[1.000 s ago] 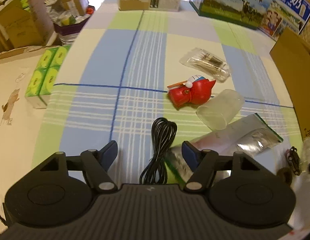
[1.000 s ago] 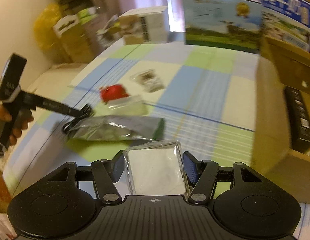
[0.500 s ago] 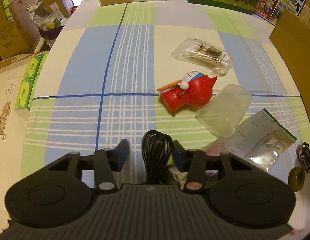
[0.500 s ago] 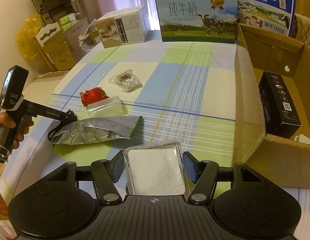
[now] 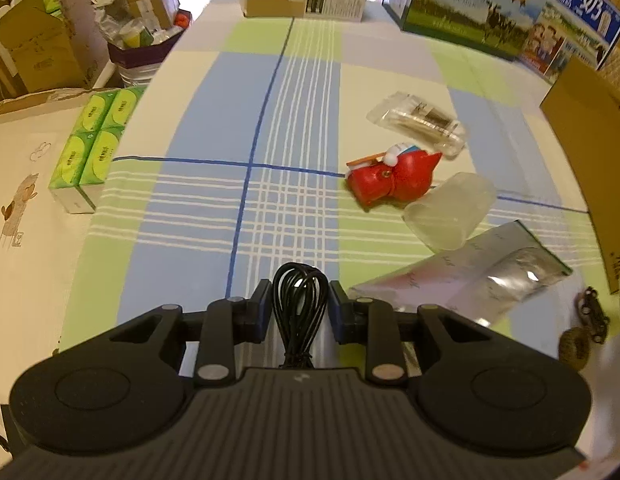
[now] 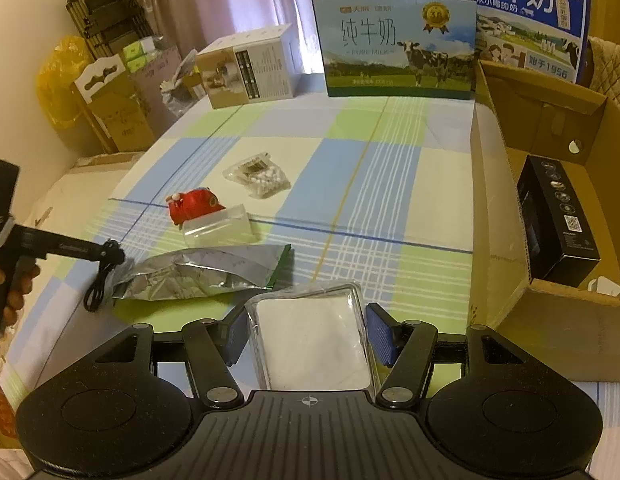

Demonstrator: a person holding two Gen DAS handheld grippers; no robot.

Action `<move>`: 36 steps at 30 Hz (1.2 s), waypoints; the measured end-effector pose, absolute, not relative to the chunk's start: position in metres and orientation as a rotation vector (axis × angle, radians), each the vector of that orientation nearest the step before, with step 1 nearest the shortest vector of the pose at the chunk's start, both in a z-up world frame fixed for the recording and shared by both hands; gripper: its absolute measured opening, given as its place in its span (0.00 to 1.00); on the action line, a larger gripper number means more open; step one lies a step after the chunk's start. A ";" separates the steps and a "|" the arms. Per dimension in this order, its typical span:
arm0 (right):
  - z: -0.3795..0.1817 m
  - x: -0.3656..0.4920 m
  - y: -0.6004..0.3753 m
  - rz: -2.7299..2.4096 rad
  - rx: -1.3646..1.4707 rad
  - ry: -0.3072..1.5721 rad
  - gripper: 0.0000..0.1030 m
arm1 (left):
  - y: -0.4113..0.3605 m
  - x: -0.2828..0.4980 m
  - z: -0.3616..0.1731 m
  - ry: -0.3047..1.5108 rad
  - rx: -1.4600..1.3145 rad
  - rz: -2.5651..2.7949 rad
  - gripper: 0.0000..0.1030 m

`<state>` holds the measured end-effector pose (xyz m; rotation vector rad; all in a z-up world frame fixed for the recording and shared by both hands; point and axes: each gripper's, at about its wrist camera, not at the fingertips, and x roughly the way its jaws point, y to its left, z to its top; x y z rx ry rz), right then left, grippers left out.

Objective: Organize objects
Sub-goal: 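Carry the black cable in the left tool while the right tool carries the clear packet to the cardboard box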

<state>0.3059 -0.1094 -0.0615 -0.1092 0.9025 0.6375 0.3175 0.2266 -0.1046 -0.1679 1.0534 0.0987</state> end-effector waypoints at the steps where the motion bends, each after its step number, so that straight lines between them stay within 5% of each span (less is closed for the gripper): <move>1: -0.060 0.305 -0.110 0.639 -0.107 0.899 0.56 | 0.226 0.313 -0.100 1.042 -0.173 0.100 0.24; 19: -0.032 0.296 -0.134 0.640 -0.081 0.808 0.56 | 0.178 0.283 -0.021 0.846 -0.183 0.015 0.23; 36: 0.014 0.300 -0.212 0.546 -0.017 0.696 0.56 | 0.056 0.308 0.030 0.774 -0.144 -0.255 0.23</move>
